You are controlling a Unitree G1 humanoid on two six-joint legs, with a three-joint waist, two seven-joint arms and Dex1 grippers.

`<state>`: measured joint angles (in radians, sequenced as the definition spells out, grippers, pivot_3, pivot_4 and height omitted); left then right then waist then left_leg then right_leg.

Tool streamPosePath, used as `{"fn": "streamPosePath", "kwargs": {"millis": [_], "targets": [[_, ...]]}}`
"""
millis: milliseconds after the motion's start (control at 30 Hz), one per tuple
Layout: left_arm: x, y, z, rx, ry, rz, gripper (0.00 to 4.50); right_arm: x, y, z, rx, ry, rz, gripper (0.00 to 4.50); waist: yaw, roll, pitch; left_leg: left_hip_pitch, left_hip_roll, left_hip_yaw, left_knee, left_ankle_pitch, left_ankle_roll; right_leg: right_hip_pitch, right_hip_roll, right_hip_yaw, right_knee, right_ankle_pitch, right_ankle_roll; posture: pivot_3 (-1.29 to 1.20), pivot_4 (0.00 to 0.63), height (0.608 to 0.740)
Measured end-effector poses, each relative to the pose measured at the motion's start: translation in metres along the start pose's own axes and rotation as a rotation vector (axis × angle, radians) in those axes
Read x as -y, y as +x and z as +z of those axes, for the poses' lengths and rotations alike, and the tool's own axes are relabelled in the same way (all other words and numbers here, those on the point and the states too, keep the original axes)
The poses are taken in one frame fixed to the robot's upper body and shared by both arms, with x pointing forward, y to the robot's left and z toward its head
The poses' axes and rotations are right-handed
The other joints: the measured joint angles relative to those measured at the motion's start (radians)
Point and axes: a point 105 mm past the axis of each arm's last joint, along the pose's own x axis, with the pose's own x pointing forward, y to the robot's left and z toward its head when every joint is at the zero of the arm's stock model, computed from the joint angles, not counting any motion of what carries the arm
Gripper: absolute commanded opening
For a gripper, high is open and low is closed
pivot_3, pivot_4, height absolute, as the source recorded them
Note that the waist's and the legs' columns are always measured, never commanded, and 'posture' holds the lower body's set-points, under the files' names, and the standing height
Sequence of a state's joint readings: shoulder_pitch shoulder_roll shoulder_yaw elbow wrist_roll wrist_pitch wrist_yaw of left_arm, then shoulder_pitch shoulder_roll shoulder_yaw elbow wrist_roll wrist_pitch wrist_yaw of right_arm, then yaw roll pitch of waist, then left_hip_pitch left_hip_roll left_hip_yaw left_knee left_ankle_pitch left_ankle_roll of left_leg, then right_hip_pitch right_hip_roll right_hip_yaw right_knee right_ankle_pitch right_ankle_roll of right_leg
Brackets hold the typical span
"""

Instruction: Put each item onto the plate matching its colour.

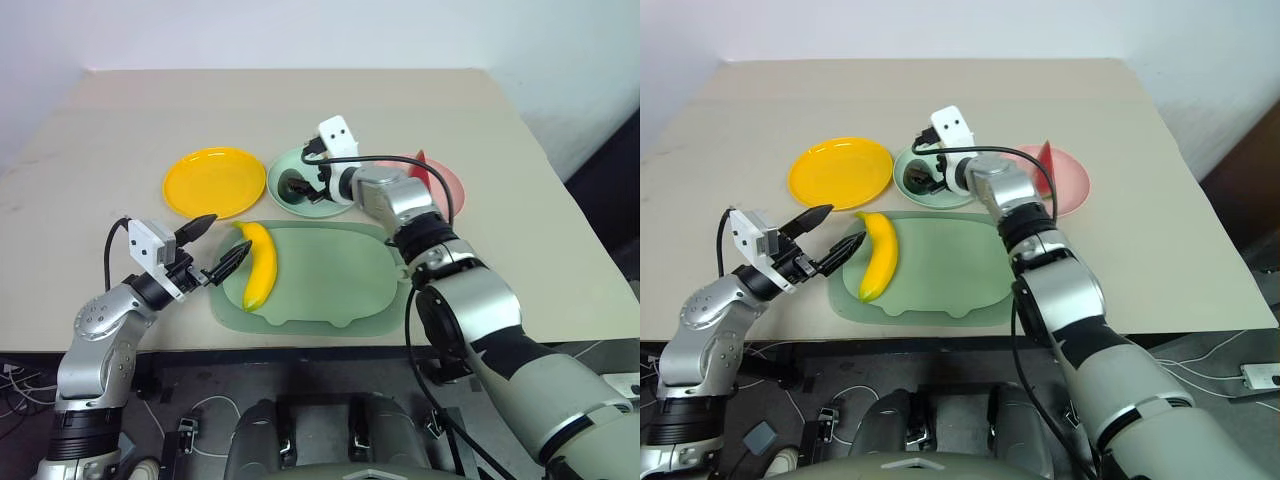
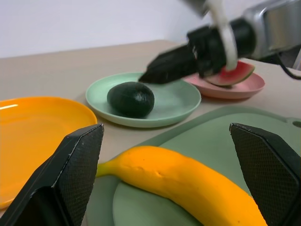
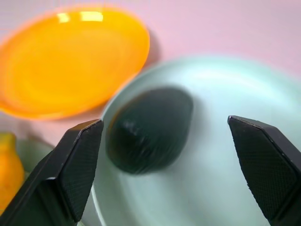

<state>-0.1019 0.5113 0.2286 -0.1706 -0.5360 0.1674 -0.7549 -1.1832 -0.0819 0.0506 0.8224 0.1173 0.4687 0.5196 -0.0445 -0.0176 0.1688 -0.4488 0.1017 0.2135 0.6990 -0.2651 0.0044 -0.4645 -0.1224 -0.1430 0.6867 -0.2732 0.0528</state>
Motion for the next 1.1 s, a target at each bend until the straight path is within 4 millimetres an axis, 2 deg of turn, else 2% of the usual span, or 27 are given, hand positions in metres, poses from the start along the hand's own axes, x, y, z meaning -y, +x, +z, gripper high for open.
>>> {"fn": "streamPosePath", "kwargs": {"millis": [200,400,667,733,867,1100], "targets": [[-0.004,0.001,0.011,0.026,0.012,0.059,4.50,-0.015,-0.047,-0.018,0.103,-0.009,0.072,4.49,0.001,0.000,0.000,0.000,0.000,-0.001,0.000,0.000,0.000,0.001,0.000,0.000,0.000,0.000,0.000,0.00,0.150,0.695],[-0.007,0.004,0.021,0.063,0.017,0.152,4.50,-0.034,-0.083,0.003,0.318,0.010,0.096,4.49,0.000,0.000,0.000,0.002,0.000,-0.001,0.000,0.000,0.000,0.002,0.000,0.000,0.000,0.000,0.000,0.00,0.150,0.695],[0.003,-0.002,0.019,0.025,-0.025,0.362,4.50,-0.015,-0.110,-0.032,0.249,0.017,0.018,4.49,0.005,-0.001,0.000,0.004,-0.001,-0.002,0.000,0.000,0.000,0.004,0.000,0.000,-0.001,0.000,0.000,0.00,0.150,0.695],[0.014,-0.004,0.016,-0.010,-0.032,0.398,4.50,-0.008,-0.126,-0.031,0.243,-0.021,0.034,4.49,0.006,-0.001,0.000,0.004,-0.001,-0.002,0.000,0.000,0.001,0.005,-0.001,0.000,-0.001,0.000,0.000,0.00,0.150,0.695],[0.023,-0.005,0.006,-0.091,-0.068,0.463,4.50,-0.003,-0.149,-0.022,0.254,-0.054,0.089,4.49,0.006,-0.001,0.000,0.005,-0.001,-0.003,0.000,0.000,0.000,0.006,0.000,-0.001,-0.001,0.000,0.000,0.00,0.150,0.695],[0.030,-0.010,-0.028,-0.313,-0.163,0.544,4.50,-0.012,-0.160,-0.037,0.196,-0.061,0.202,4.49,0.009,-0.001,0.000,0.005,-0.001,-0.003,0.000,-0.001,0.001,0.006,0.000,-0.001,-0.001,0.000,0.000,0.00,0.150,0.695]]}}
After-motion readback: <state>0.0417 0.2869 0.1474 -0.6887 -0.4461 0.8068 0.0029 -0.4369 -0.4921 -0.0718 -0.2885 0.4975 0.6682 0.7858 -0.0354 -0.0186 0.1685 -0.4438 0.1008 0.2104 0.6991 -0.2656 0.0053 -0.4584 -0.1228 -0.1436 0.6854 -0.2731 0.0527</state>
